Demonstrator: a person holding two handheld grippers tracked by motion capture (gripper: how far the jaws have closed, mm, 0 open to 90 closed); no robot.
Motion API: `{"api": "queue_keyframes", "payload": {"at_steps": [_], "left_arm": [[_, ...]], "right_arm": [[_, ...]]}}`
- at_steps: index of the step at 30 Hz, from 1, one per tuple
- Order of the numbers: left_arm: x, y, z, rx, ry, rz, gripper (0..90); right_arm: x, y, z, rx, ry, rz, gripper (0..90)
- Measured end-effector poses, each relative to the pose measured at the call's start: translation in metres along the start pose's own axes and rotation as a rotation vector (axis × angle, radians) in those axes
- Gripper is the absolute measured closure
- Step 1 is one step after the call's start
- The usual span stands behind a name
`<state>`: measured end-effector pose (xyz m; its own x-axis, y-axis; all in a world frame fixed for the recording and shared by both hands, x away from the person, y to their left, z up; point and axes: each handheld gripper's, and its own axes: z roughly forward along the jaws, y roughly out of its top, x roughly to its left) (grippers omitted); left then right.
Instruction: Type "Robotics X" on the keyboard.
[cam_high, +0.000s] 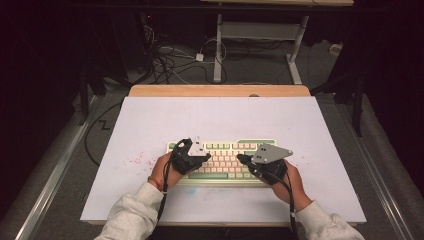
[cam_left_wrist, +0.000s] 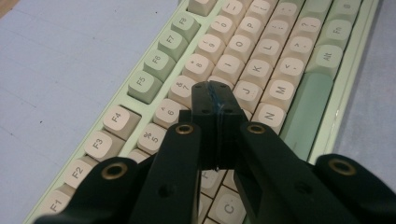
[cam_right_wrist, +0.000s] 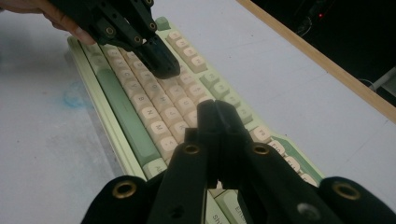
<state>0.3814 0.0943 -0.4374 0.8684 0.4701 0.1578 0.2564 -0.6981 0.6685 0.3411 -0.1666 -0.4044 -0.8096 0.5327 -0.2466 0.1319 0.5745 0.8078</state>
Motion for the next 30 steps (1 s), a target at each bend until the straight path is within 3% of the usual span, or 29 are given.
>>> {"api": "queue_keyframes", "payload": {"at_steps": [30], "left_arm": [[0.0041, -0.0034, 0.0018, 0.012, 0.007, -0.016, 87.6]], "right_arm": [[0.0000, 0.0006, -0.0008, 0.002, -0.002, -0.006, 90.0]]}}
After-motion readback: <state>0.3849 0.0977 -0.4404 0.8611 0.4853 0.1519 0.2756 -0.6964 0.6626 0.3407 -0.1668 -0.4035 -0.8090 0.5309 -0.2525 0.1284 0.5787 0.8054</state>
